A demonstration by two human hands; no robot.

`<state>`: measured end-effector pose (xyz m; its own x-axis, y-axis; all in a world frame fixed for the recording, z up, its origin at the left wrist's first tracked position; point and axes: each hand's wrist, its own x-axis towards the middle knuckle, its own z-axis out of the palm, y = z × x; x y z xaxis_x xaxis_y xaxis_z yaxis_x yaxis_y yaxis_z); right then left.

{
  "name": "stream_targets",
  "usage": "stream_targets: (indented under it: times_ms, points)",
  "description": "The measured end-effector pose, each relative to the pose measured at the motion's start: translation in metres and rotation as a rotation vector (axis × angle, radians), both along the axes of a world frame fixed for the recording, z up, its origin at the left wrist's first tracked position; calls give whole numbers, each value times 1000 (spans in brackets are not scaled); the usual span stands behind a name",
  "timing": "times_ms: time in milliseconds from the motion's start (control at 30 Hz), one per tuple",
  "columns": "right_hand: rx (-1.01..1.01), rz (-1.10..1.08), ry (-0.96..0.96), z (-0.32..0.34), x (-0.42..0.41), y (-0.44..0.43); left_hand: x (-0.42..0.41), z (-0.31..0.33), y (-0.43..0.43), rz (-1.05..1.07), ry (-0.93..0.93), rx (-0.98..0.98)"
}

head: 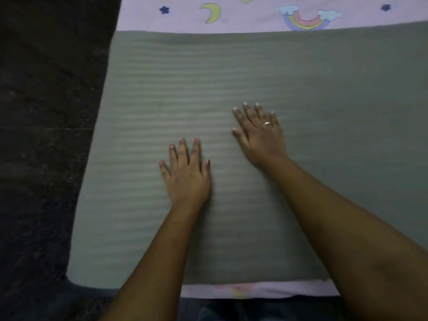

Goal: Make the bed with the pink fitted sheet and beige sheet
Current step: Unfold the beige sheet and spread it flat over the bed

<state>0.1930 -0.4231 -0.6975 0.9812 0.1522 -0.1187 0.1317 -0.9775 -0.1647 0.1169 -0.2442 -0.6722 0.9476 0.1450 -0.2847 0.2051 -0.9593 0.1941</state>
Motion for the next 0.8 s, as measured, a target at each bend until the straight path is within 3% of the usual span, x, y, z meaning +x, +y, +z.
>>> stream_targets:
  times_ms: [300, 500, 633, 700, 767, 800]
  points:
    - [-57, -434, -17, -3, -28, -207, 9, -14, -156, -209, -26, -74]
    - [-177, -662, -31, 10, -92, -355, -9, -20, -256, -346, -106, -87]
    - [-66, -931, -19, 25, -140, -424, -26, -22, -308, -462, -132, -81]
    - [71, -1167, 106, 32, -161, -450, -34, -21, -328, -515, -125, -94]
    - [49, -1292, 163, 39, -175, -466, -40, -17, -342, -605, -78, -116]
    - [-10, -1275, 97, 40, -176, -469, -41, -16, -348, -654, -56, -152]
